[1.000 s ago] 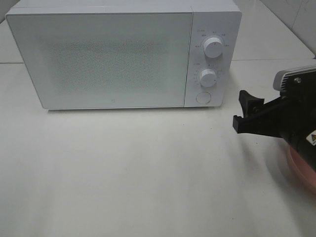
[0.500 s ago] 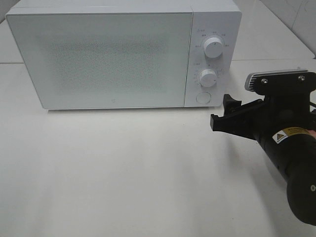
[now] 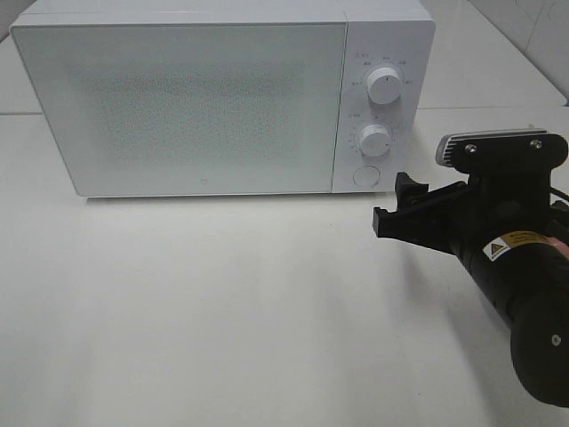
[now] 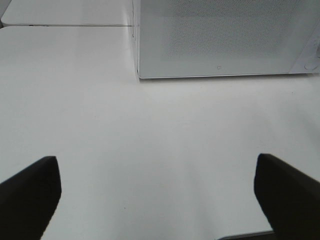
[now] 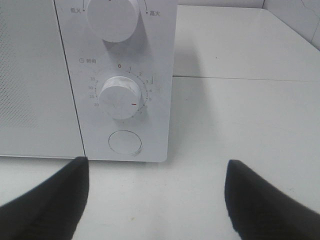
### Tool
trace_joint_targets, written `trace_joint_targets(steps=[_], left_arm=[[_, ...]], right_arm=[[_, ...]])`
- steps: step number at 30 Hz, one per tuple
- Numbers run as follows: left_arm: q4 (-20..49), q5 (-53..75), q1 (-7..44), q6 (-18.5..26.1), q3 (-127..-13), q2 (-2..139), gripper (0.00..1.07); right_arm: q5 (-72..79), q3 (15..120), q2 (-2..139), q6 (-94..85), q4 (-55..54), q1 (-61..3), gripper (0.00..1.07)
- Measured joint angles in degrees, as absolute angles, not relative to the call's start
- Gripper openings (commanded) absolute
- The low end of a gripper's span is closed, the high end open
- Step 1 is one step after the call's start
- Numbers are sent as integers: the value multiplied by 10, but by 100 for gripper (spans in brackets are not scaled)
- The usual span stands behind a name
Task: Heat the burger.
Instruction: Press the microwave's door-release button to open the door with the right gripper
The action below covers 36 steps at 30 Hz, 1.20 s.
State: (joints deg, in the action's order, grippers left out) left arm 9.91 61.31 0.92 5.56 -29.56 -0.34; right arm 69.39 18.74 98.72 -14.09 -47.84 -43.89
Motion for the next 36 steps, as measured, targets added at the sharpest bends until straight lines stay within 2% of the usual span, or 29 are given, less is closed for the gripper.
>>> trace_joint_targets(steps=[21, 36], left_arm=[[99, 613, 9, 56, -296, -3, 98], [99, 613, 9, 56, -296, -3, 98]], right_arm=[[694, 248, 1072, -133, -453, -439, 74], [694, 272, 1077, -133, -435, -431, 74]])
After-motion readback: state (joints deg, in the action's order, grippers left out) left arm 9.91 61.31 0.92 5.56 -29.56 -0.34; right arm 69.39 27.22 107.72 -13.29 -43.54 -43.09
